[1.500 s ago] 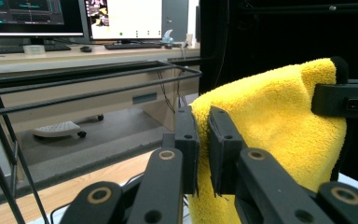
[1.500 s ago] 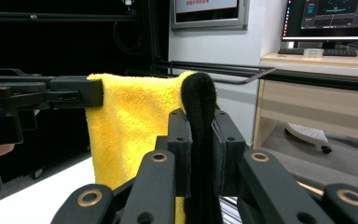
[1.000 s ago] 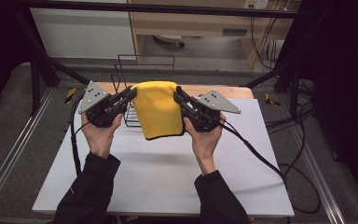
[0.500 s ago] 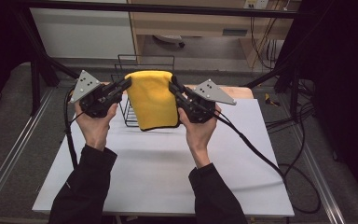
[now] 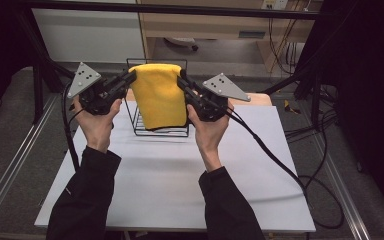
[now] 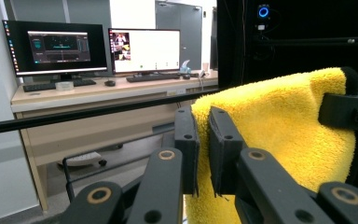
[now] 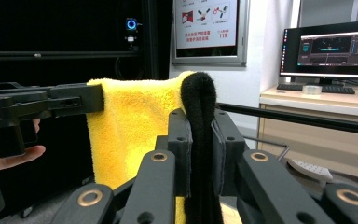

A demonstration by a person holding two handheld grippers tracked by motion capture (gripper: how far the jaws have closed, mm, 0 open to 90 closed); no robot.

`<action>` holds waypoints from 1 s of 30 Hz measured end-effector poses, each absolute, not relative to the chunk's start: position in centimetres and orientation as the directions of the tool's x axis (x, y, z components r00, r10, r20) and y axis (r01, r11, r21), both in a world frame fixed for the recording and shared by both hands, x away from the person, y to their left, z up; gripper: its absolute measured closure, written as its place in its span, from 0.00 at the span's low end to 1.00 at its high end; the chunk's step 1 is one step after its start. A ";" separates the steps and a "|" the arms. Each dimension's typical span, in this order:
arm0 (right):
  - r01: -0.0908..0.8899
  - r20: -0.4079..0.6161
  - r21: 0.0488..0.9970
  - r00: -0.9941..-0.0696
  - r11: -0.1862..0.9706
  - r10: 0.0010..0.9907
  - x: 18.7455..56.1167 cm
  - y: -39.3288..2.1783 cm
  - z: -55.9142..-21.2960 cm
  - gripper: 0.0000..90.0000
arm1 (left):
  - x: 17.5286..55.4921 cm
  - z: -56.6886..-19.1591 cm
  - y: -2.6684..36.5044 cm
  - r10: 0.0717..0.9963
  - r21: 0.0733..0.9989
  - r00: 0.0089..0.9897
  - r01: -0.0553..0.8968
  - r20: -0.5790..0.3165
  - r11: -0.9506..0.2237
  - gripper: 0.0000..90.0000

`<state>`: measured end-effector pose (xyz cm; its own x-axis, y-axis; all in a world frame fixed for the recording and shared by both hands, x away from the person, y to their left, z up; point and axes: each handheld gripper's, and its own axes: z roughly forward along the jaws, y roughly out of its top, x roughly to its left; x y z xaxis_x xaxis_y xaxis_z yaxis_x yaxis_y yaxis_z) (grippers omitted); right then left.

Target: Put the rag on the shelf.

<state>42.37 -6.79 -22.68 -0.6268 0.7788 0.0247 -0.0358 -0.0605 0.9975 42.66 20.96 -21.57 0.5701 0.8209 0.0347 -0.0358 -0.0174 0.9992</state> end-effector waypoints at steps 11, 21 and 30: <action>-0.064 0.018 0.995 -0.630 -0.075 0.777 43.4 -6.0 -21.1 0.89 | 43.4 -19.7 21.6 0.832 0.997 0.553 -0.071 0.050 -0.013 0.92; -0.074 0.024 0.993 -0.624 -0.089 0.781 45.0 -5.2 -19.7 0.89 | 44.6 -18.2 22.2 0.838 0.997 0.544 -0.077 0.037 0.006 0.92; -0.085 0.032 0.990 -0.624 -0.109 0.781 46.2 -4.8 -18.4 0.89 | 45.4 -16.8 22.4 0.845 0.995 0.533 -0.096 0.044 0.009 0.92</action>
<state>46.22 -4.81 -18.45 -0.6239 0.7808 0.0320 -0.0851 -0.1086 0.9904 45.37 22.36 -16.77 0.5327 0.8452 0.0441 -0.0961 0.0087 0.9953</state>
